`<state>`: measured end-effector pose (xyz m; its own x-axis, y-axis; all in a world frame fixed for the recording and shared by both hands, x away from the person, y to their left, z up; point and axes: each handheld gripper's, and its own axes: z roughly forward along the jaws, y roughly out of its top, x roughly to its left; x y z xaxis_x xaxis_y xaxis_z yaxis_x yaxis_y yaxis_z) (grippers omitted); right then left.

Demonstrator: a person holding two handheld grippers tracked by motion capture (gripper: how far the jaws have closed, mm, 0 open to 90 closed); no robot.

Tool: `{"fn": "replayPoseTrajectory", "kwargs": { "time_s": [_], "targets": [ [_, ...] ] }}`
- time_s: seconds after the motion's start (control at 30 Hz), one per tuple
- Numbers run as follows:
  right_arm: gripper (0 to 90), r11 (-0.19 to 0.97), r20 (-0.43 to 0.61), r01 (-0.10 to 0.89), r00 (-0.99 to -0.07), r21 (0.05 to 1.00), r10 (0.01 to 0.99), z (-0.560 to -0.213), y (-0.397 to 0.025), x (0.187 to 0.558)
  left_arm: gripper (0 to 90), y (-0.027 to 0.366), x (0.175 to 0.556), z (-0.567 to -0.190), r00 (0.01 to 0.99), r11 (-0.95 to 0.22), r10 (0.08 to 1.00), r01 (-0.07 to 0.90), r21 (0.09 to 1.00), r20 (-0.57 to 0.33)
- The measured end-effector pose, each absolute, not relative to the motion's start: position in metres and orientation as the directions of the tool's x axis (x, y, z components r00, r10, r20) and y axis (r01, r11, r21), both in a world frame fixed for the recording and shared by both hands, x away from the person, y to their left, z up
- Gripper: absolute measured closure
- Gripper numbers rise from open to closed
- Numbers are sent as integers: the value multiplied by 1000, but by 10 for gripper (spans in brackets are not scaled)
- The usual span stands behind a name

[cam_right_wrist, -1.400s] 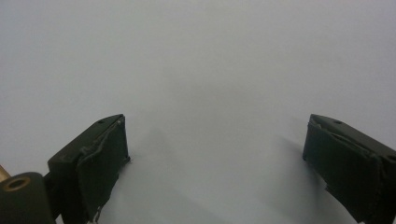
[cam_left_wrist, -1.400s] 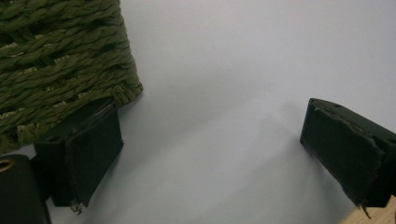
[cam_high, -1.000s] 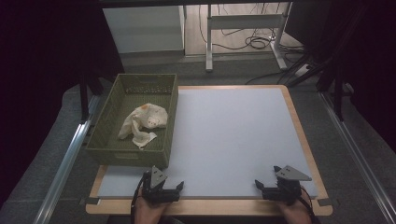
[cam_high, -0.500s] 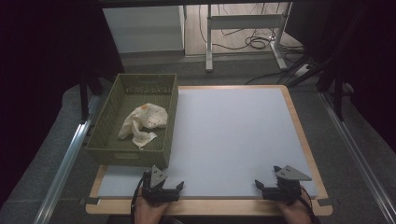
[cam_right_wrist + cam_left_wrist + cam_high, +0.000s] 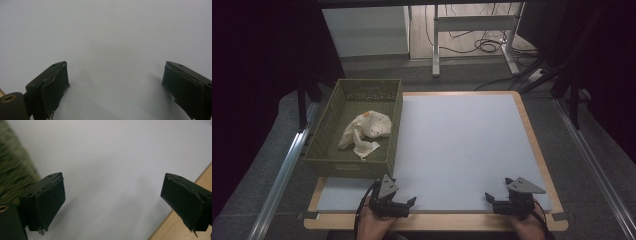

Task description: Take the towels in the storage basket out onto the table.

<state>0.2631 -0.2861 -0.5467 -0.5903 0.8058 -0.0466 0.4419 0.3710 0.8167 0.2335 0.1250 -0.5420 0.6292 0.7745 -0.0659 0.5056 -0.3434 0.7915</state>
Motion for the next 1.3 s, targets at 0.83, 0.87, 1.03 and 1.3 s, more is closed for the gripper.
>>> {"fn": "replayPoseTrajectory", "kwargs": {
  "time_s": [0.83,0.87,1.03,1.3],
  "targets": [
    [68,370,-46,443,-590,817,806,-547,-286,263,57,79,265,-504,748,-442,661,450,776,-58],
    [68,370,-46,443,-590,817,806,-547,-286,263,56,78,267,-502,751,-445,658,450,774,-57],
    [68,370,-46,443,-590,817,806,-547,-286,263,57,75,274,-486,769,-454,637,436,777,-59],
    [68,372,-47,441,-591,817,806,-547,-286,263,57,77,285,-457,786,-477,616,420,772,-47]
  ]
}}
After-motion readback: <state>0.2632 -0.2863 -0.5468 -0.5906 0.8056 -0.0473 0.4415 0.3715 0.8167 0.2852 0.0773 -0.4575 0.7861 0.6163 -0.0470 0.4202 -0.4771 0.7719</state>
